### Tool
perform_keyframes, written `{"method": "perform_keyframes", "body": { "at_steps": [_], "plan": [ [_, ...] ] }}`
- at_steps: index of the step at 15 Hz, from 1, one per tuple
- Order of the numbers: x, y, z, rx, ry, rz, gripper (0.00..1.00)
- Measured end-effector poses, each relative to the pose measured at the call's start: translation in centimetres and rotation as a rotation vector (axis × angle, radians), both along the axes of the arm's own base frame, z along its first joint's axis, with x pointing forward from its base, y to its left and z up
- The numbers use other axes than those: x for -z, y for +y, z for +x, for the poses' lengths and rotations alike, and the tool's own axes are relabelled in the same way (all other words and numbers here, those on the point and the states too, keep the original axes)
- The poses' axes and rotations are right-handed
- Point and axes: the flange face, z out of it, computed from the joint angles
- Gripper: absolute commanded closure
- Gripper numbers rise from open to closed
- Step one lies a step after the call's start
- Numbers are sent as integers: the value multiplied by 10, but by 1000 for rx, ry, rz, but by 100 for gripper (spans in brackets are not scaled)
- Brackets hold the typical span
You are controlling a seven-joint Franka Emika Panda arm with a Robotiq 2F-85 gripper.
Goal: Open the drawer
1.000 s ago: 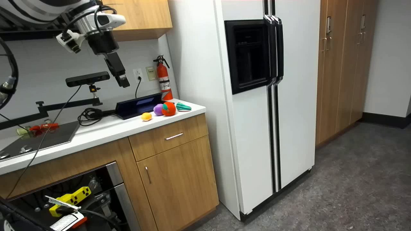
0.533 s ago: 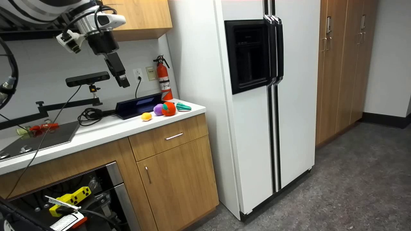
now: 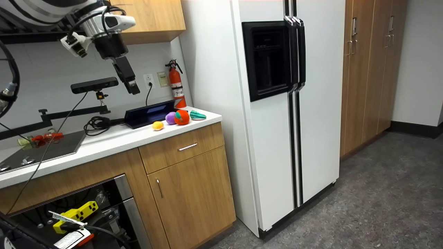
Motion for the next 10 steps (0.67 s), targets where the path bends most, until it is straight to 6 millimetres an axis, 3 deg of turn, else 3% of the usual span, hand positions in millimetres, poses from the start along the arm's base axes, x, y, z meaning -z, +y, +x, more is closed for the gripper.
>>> {"method": "perform_keyframes", "body": {
  "at_steps": [10],
  "plan": [
    [5,-3,1,3,30,-2,0]
  ]
}}
